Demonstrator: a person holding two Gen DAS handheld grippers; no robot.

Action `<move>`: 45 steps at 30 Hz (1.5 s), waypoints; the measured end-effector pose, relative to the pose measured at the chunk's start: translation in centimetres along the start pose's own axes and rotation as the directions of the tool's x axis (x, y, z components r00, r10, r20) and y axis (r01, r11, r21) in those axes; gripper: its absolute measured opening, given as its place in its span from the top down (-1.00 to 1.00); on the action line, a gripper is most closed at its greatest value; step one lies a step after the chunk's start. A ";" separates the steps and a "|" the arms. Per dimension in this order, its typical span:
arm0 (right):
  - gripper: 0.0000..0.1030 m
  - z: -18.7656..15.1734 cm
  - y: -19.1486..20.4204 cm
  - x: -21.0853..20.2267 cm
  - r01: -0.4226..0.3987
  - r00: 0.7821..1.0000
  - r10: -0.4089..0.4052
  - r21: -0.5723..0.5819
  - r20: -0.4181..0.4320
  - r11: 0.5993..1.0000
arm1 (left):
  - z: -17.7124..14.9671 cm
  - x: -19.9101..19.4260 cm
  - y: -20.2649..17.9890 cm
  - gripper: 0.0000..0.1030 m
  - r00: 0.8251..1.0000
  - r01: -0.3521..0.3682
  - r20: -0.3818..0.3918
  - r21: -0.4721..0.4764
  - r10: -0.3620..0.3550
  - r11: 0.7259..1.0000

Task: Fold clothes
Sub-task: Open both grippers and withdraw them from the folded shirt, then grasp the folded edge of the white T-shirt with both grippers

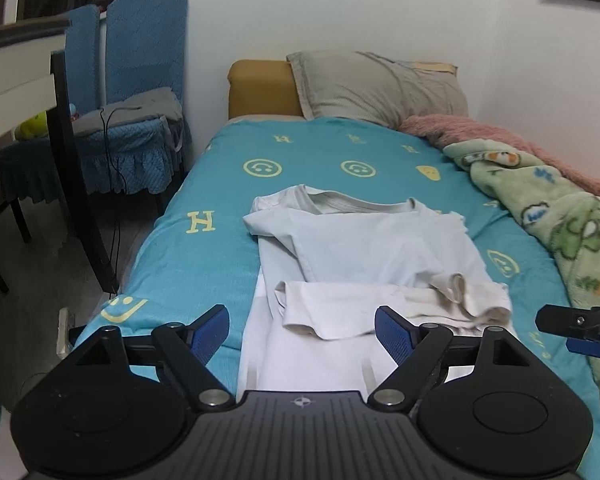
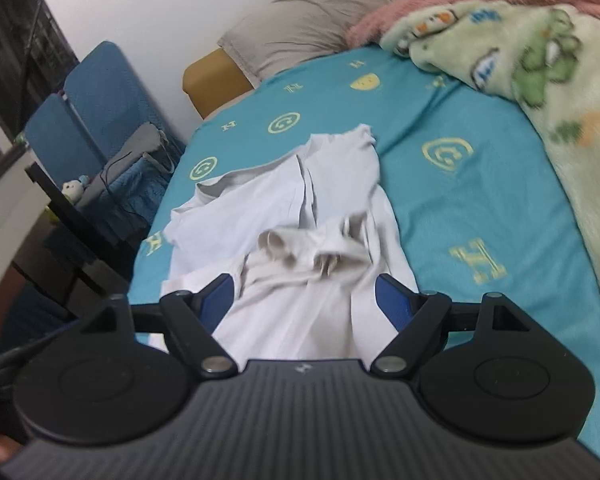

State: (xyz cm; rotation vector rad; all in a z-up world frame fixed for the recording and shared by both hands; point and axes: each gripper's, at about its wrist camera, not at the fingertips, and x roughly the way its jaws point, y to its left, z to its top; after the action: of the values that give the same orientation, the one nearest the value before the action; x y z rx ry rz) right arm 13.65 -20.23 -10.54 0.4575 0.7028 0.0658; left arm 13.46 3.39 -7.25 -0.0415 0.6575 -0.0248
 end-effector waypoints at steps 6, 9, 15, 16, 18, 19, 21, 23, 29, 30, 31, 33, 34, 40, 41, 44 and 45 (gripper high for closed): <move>-0.54 -2.5 -2.3 -2.4 -0.025 0.997 0.039 0.189 -0.073 0.982 | -1.4 -2.4 -1.4 -0.63 1.000 0.015 0.000 0.031 -0.015 0.999; -0.54 -4.1 -4.1 -2.2 -0.033 0.988 0.081 0.334 -0.129 0.942 | -2.2 -2.7 -2.2 -0.63 0.999 0.025 -0.021 0.050 -0.024 0.998; -0.56 -6.3 -6.4 -0.4 0.023 0.975 0.091 0.501 -0.202 0.865 | -3.0 -2.2 -3.2 -0.63 0.998 0.034 -0.048 0.074 -0.030 0.997; -0.56 -6.5 -6.5 -0.2 0.031 0.976 0.085 0.511 -0.202 0.859 | -3.0 -2.0 -3.2 -0.63 0.998 0.037 -0.053 0.073 -0.033 0.997; -0.56 -6.7 -6.8 0.2 0.041 0.978 0.073 0.524 -0.195 0.851 | -3.1 -1.7 -3.2 -0.63 0.997 0.043 -0.064 0.069 -0.039 0.997; -0.54 -6.8 -7.0 0.4 0.043 0.980 0.070 0.537 -0.189 0.843 | -3.1 -1.5 -3.1 -0.63 0.996 0.048 -0.073 0.062 -0.044 0.997; -0.29 -6.9 -7.5 0.8 0.049 0.983 0.062 0.567 -0.175 0.823 | -3.2 -1.1 -2.9 -0.63 0.993 0.067 -0.099 0.037 -0.063 0.997; 0.01 -7.1 -7.9 1.3 0.071 0.984 0.038 0.588 -0.171 0.806 | -3.3 -0.7 -2.6 -0.63 0.987 0.092 -0.130 -0.001 -0.091 0.996; 0.71 -6.8 -8.1 1.6 0.098 0.989 -0.011 0.587 -0.149 0.803 | -3.5 -0.5 -0.8 -0.63 0.920 0.268 -0.221 -0.246 -0.323 0.931; 0.73 -6.7 -7.9 1.4 0.096 0.990 -0.016 0.575 -0.143 0.813 | -3.6 -0.5 -0.6 -0.63 0.897 0.303 -0.232 -0.294 -0.375 0.906; 0.77 -6.5 -7.7 1.2 0.094 0.991 -0.022 0.561 -0.135 0.822 | -3.8 -0.4 -0.4 -0.63 0.872 0.334 -0.241 -0.342 -0.426 0.878; 0.79 -6.1 -7.1 0.6 0.083 0.994 -0.029 0.532 -0.109 0.843 | -4.7 0.2 -0.4 -0.63 0.812 0.385 -0.267 -0.425 -0.520 0.819; 0.80 -5.9 -6.8 0.3 0.076 0.995 -0.030 0.520 -0.095 0.851 | -5.2 0.7 -0.5 -0.63 0.782 0.396 -0.282 -0.462 -0.555 0.793; 0.82 -5.2 -5.5 -0.9 0.045 0.999 -0.029 0.461 -0.043 0.886 | -8.9 4.3 -0.8 -0.63 0.666 0.352 -0.336 -0.646 -0.666 0.677; 0.82 -5.1 -5.4 -1.0 0.042 0.999 -0.028 0.455 -0.037 0.890 | -9.2 4.7 -0.7 -0.63 0.666 0.339 -0.335 -0.659 -0.666 0.671; 0.83 -4.8 -5.2 -1.2 0.030 0.999 -0.021 0.444 -0.026 0.896 | -9.8 5.8 -0.2 -0.63 0.676 0.307 -0.322 -0.694 -0.662 0.651; 0.83 -4.7 -5.2 -1.3 0.027 1.000 -0.019 0.442 -0.022 0.897 | -9.8 5.8 0.3 -0.63 0.698 0.289 -0.305 -0.707 -0.647 0.645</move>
State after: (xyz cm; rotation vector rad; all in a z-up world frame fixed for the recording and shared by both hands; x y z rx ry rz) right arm 9.19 -23.34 -15.16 0.8873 0.7404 -0.1170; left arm 12.10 3.18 -18.54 -0.9000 1.1955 -0.3732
